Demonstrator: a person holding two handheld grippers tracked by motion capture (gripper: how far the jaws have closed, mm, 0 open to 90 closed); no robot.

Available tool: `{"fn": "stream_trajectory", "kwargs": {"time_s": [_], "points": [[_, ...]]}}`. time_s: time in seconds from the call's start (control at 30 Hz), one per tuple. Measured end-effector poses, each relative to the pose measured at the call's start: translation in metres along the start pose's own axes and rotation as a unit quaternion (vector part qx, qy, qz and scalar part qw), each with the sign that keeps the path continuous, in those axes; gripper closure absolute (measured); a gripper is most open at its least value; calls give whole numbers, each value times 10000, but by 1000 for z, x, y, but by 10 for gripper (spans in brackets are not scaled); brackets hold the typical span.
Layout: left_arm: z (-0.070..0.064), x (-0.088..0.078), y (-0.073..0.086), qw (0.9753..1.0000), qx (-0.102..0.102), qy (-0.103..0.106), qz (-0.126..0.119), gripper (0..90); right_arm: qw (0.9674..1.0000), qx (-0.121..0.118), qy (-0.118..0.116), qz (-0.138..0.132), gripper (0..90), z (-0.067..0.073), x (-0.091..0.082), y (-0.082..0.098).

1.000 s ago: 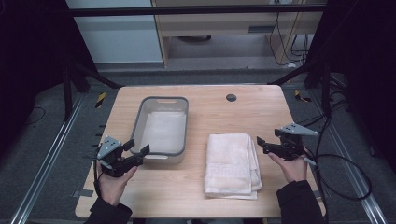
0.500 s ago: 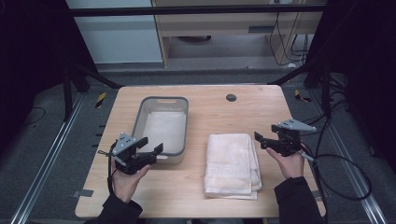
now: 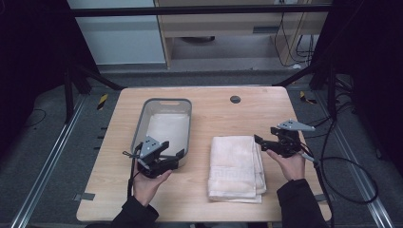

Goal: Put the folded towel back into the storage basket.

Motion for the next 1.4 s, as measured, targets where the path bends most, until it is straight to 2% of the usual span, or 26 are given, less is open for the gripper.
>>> {"fn": "stream_trajectory", "kwargs": {"time_s": [0.57, 0.67, 0.87, 1.17, 1.4], "points": [[-28, 22, 16, 9989, 182, 320, 273, 329, 9998, -29, -128, 179, 224, 2, 11, 4], [-34, 26, 19, 9985, 205, 400, 315, 329, 9997, -58, -120, 213, 223, 2, 13, 5], [-44, 30, 23, 9975, 282, 519, 380, 332, 9993, 40, -121, 339, 222, -3, 19, 14], [-56, 40, 30, 9956, 336, 691, 528, 340, 9986, -19, -133, 503, 223, -4, 27, 21], [-63, 48, 34, 9942, 401, 748, 658, 342, 9982, 43, -200, 572, 220, -4, 30, 25]]}}
Point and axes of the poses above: each handheld gripper's, and its own axes: x roughly forward along the jaws, y roughly out of its underside, z roughly to its left, the point moved 2 cm from there along x, roughly forward along the jaws, and after that the axes turned 1 degree about -z, right-handed, at the moved point
